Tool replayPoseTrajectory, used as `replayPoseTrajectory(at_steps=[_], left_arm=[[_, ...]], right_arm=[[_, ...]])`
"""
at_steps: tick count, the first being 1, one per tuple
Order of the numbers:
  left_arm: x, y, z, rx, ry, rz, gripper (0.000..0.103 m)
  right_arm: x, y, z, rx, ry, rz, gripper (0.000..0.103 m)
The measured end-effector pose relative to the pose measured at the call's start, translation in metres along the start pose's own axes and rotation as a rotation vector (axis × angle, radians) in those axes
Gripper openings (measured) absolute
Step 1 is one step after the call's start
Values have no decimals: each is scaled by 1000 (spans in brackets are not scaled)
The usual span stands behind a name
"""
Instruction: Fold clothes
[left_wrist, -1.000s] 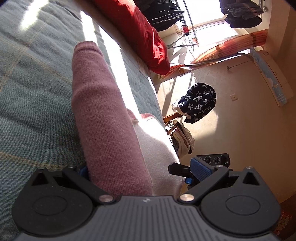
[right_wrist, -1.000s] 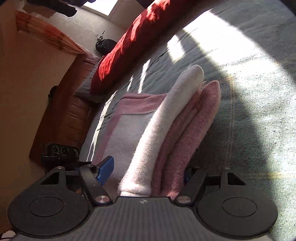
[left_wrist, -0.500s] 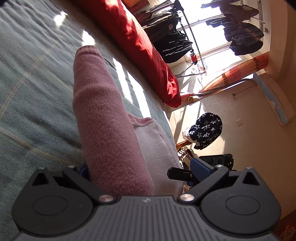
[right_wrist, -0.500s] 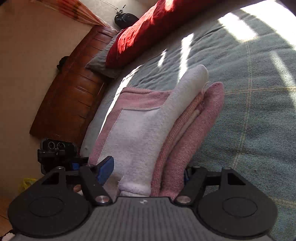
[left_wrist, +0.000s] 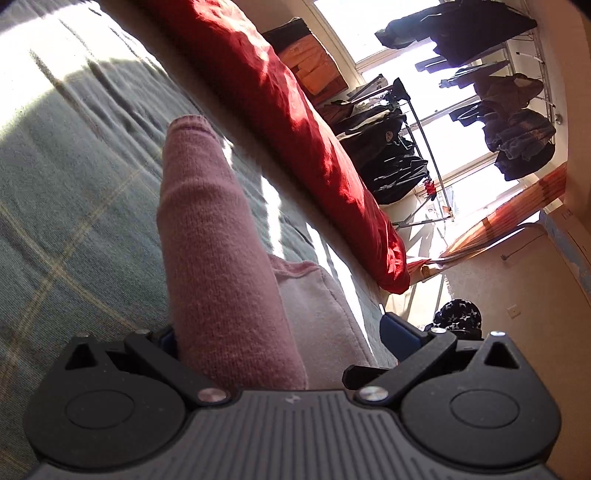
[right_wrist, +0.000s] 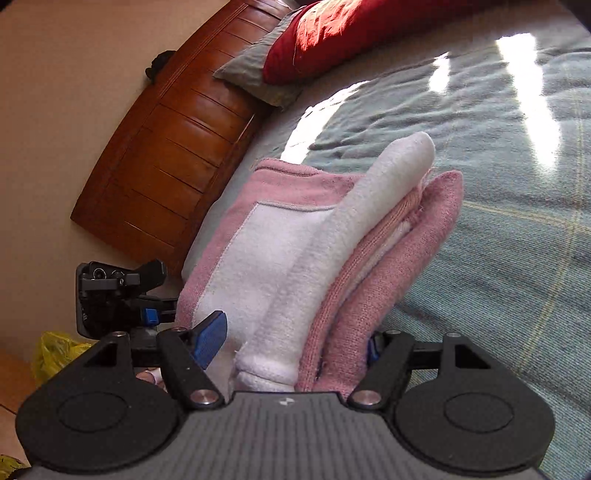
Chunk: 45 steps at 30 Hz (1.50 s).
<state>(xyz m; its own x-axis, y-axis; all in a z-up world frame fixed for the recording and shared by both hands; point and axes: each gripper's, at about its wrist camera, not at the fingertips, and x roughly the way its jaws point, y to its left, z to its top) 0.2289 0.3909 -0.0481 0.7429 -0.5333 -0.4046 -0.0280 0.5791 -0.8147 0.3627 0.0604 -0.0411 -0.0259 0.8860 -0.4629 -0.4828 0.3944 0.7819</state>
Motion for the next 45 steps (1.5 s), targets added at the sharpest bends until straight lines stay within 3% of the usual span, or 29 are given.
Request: replayPoseTrajectory(at_steps=[15, 24, 38, 41, 45], left_arm=[[-59, 83, 77, -101, -186, 64, 101], [-82, 123, 112, -106, -229, 98, 101], [-103, 175, 139, -164, -301, 148, 101], [-101, 186, 141, -179, -313, 186, 101], [-116, 197, 138, -225, -407, 229, 101]], right_arm=[[142, 34, 47, -75, 90, 82, 76], [203, 39, 63, -63, 110, 103, 77], [248, 61, 61, -116, 148, 117, 80], [249, 59, 56, -128, 151, 113, 82], [244, 43, 45, -102, 185, 84, 84]])
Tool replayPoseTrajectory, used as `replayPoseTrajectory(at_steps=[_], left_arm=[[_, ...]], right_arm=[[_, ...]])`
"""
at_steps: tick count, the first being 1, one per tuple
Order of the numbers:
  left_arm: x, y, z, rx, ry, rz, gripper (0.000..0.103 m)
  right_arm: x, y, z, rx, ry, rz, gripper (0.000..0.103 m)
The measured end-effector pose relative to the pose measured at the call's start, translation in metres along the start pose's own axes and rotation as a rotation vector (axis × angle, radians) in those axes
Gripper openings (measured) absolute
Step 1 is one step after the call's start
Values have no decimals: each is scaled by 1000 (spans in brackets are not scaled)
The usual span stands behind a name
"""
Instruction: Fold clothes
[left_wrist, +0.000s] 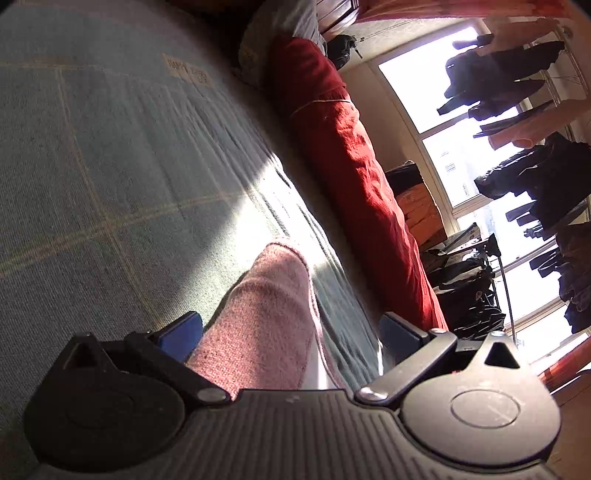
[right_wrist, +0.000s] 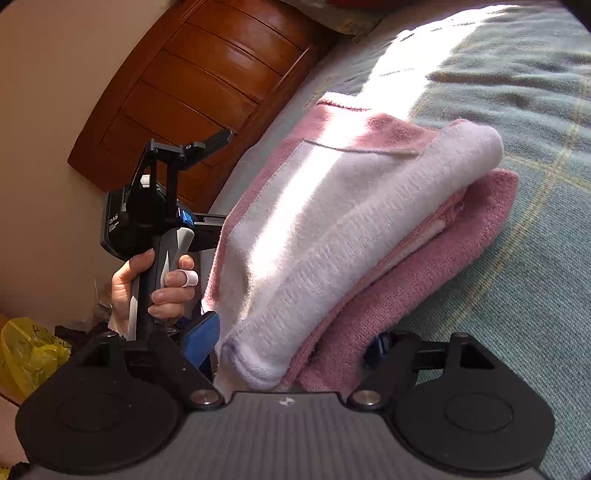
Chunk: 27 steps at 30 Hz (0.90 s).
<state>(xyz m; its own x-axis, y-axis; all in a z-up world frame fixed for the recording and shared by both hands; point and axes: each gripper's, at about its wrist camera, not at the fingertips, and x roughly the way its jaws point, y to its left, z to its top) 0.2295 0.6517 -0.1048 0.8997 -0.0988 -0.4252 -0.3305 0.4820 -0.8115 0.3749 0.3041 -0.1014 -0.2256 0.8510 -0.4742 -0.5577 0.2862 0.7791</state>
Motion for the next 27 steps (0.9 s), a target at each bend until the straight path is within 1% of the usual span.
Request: replayPoseTrajectory(at_steps=[2, 3, 4, 5, 6, 7, 10, 11, 12, 14, 16, 17, 18, 20, 22, 23, 24, 26, 27], left_arm=[[-12, -4, 1, 10, -33, 5, 101], [-18, -9, 1, 26, -36, 2, 102], [-21, -15, -2, 51, -19, -7, 102], [-24, -22, -4, 75, -2, -16, 102], [-27, -30, -8, 105, 17, -28, 102], [-28, -41, -15, 145, 43, -48, 102], [-22, -65, -31, 234, 103, -94, 102], [-17, -71, -35, 253, 122, -103, 102], [-10, -73, -38, 255, 142, -100, 102], [3, -68, -42, 243, 165, -67, 102], [10, -57, -43, 227, 156, -33, 102], [13, -52, -44, 217, 146, -24, 102], [14, -47, -43, 198, 127, -32, 102], [14, -45, -39, 162, 131, -29, 102], [10, -53, -35, 147, 144, -17, 102], [6, -60, -35, 159, 141, -10, 102], [3, -66, -35, 180, 138, -7, 102], [2, -75, -35, 215, 154, -20, 102], [4, -78, -34, 227, 165, -22, 102]], right_arm=[[-9, -7, -4, 19, 4, 11, 84], [-15, -12, -4, 39, -5, 23, 87], [-21, -16, -2, 65, -24, 30, 90], [-28, -21, 1, 94, -57, 38, 98], [-36, -27, 4, 125, -97, 49, 103], [-41, -34, 7, 160, -128, 58, 103], [-41, -58, 17, 316, -173, 98, 103], [-39, -60, 20, 320, -191, 94, 103], [-38, -59, 23, 306, -209, 83, 103], [-35, -57, 29, 275, -238, 63, 103], [-38, -51, 33, 240, -247, 57, 101], [-43, -47, 36, 207, -266, 59, 98], [-48, -44, 39, 170, -289, 52, 96], [-55, -41, 43, 109, -326, 23, 96], [-58, -45, 47, 95, -301, -47, 96], [-60, -46, 48, 77, -292, -84, 96], [-65, -44, 47, 38, -303, -112, 96], [-79, -31, 44, -72, -354, -152, 96], [-84, -22, 44, -131, -375, -158, 96]])
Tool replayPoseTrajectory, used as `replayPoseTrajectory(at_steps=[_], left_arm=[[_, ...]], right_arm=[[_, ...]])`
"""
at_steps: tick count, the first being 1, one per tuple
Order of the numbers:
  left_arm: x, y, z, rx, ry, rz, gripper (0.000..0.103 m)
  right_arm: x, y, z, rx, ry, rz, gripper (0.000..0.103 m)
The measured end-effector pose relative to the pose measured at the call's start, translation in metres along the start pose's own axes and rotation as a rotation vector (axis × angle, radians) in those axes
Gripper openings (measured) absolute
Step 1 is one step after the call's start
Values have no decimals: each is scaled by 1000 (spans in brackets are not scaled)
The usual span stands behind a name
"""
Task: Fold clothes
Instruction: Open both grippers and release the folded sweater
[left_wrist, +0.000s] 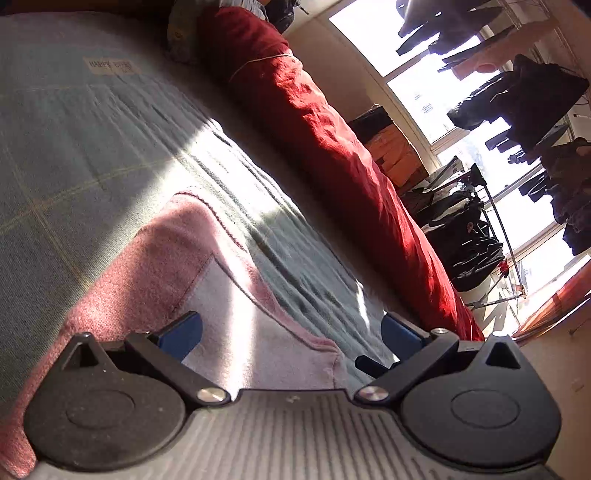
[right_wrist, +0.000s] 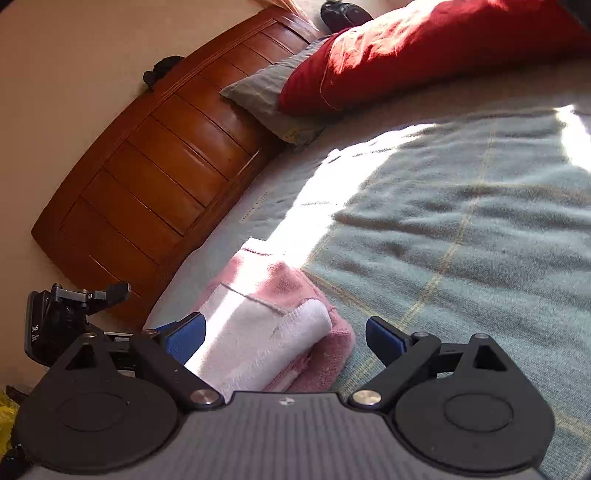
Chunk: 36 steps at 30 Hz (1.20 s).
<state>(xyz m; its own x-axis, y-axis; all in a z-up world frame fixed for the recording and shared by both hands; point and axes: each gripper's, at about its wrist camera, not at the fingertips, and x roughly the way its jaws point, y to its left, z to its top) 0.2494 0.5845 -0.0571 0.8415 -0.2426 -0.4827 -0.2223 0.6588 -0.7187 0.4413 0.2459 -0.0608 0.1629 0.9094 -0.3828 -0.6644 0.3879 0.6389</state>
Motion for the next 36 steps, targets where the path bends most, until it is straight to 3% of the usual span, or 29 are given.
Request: replayPoseTrajectory(at_steps=[2, 5, 9, 13, 15, 18, 21, 23, 25, 28, 31, 36], left_arm=[[10, 1, 6, 8, 20, 23, 102], [31, 12, 13, -1, 75, 57, 102], [29, 22, 9, 25, 86, 14, 102], [16, 14, 0, 46, 95, 26, 102], [8, 4, -5, 50, 102, 46, 102], [-7, -9, -25, 97, 131, 29, 102], [-20, -6, -46, 110, 150, 74, 102], [-29, 4, -54, 95, 152, 136, 102], [-44, 23, -57, 37, 124, 158, 102], [-76, 29, -63, -28, 11, 125, 102], [-100, 28, -81, -69, -75, 64, 102], [-96, 34, -107, -141, -113, -1, 102]], right_arm=[[2, 22, 4, -124, 3, 33, 96], [27, 65, -12, -408, 90, 25, 96], [53, 74, -49, -629, 216, -52, 95], [43, 56, -49, -598, 217, -51, 93], [36, 69, -45, -624, 200, -51, 92], [23, 96, -47, -684, 153, 34, 92], [29, 116, -62, -764, 184, 67, 92], [41, 114, -74, -782, 246, 38, 92], [47, 106, -85, -790, 281, -1, 92], [33, 109, -88, -790, 253, -7, 92], [5, 114, -81, -716, 229, 45, 92], [-31, 114, -81, -613, 220, 73, 96]])
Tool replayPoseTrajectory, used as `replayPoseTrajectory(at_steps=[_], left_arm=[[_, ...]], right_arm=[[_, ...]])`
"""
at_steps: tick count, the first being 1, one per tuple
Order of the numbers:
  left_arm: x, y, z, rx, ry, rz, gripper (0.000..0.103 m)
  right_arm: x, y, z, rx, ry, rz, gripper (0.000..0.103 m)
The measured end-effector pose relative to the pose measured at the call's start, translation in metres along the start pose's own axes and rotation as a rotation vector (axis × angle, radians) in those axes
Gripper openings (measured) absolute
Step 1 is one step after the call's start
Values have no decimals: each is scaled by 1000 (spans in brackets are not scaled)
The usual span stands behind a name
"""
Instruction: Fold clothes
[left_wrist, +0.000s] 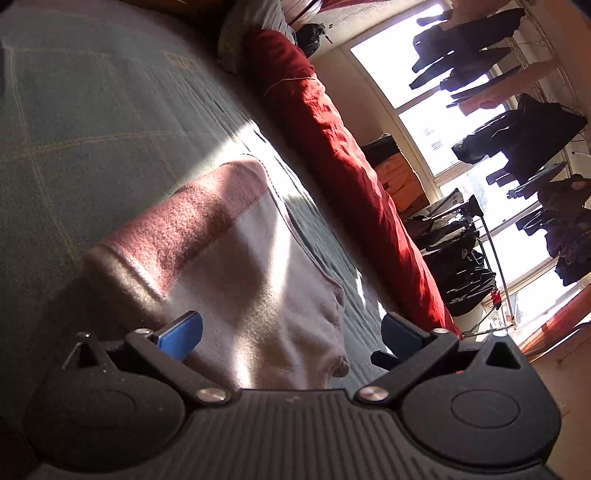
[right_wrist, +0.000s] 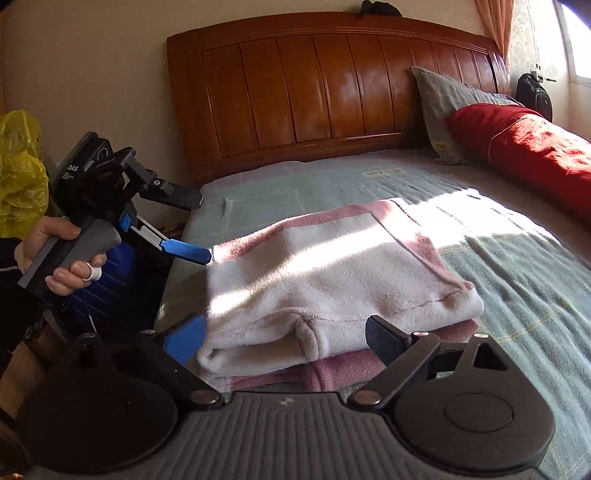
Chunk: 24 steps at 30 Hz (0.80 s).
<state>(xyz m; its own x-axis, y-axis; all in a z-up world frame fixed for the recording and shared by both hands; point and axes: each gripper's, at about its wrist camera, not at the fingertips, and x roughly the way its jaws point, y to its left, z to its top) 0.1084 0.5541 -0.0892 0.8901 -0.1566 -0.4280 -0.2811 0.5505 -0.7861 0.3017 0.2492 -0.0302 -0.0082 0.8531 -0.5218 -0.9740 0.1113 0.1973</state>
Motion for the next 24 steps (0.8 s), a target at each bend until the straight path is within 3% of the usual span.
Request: replayPoseTrajectory(at_steps=[1, 4, 5, 7, 9, 14, 18, 20, 24], left_arm=[[4, 4, 0, -9, -10, 16, 102], [8, 14, 10, 18, -80, 211, 102], [6, 18, 12, 1, -86, 223, 102], [2, 13, 13, -22, -101, 180, 102], [3, -7, 7, 27, -75, 121, 102], [40, -63, -16, 152, 88, -25, 102], [75, -80, -39, 202, 212, -2, 102], [81, -75, -51, 195, 252, 67, 102], [65, -87, -51, 257, 222, 123, 102]], right_arm=[[-4, 1, -3, 12, 3, 2, 96], [-16, 5, -12, 27, 22, -28, 96], [-21, 6, -15, 25, 27, -42, 96], [-36, 8, -24, 23, 29, -64, 96], [-50, 9, -31, 28, 32, -76, 97], [-66, 10, -41, 115, 39, -109, 100], [-75, 13, -45, 183, 42, -143, 100], [-83, 15, -48, 198, 48, -167, 101], [-101, 17, -56, 233, 43, -192, 103]])
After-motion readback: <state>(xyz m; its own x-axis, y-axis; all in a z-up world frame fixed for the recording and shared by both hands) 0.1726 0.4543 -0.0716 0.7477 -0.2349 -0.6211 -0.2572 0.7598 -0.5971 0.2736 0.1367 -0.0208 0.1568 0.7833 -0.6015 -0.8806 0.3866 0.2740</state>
